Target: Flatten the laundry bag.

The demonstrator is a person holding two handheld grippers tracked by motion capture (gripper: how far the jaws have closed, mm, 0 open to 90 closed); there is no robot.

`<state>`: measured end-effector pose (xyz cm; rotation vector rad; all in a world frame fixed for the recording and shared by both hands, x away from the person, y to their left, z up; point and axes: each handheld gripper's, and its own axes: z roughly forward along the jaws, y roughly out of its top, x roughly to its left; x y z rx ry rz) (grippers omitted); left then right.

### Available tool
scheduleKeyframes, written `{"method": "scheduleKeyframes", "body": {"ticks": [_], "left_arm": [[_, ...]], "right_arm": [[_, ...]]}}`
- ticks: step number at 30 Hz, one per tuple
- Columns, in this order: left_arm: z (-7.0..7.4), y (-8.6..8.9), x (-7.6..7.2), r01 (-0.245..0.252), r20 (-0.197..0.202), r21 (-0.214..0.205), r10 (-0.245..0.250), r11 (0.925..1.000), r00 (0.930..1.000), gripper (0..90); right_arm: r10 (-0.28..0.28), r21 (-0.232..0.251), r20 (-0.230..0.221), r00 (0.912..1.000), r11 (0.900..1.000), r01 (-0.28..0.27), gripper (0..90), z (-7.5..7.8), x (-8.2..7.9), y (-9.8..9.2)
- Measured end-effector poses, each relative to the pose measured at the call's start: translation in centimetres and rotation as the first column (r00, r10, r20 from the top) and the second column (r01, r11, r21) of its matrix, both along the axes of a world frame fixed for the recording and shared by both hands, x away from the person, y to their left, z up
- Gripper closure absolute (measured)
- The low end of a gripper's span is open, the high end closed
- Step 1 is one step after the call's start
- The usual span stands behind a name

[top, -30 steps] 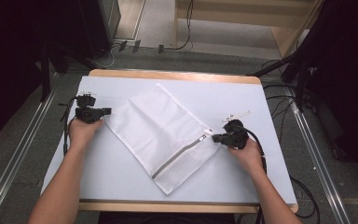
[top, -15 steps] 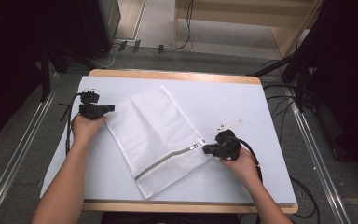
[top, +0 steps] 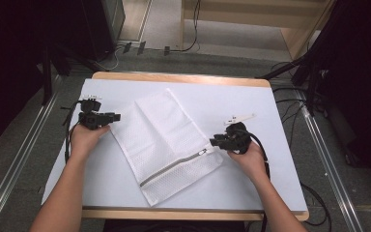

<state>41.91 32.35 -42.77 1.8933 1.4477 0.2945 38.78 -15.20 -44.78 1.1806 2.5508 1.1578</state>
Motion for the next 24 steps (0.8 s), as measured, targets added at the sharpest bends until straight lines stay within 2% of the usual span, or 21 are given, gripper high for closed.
{"method": "scheduleKeyframes", "body": {"ticks": [7,14,17,22,24], "left_arm": [[-0.3,-0.3,-2.3,-0.001,-0.029,0.008,0.001,1.0000,0.9996,57.8],[0.4,-0.3,-4.6,-0.021,-0.042,-0.023,0.020,0.9995,0.9989,52.7],[0.4,-0.5,-5.6,-0.015,-0.049,-0.020,0.014,0.9997,0.9987,51.7],[0.3,-0.7,-6.8,-0.013,-0.061,-0.041,0.010,0.9991,0.9981,49.3],[0.2,-1.0,-7.2,-0.004,-0.065,-0.038,0.002,0.9993,0.9979,48.9]], "right_arm": [[0.010,-0.009,0.016,0.9998,0.9999,-0.010,65.7,0.0,2.3,2.2],[0.016,-0.012,-0.002,0.9999,0.9998,-0.016,64.8,-0.3,5.1,4.2],[0.014,-0.013,0.006,0.9999,0.9998,-0.014,63.5,-0.2,6.3,4.9],[0.011,-0.012,0.011,0.9999,0.9999,-0.011,59.4,-0.2,8.1,5.9],[0.007,-0.013,0.002,1.0000,0.9999,-0.007,57.4,-0.5,8.7,6.4]]}}
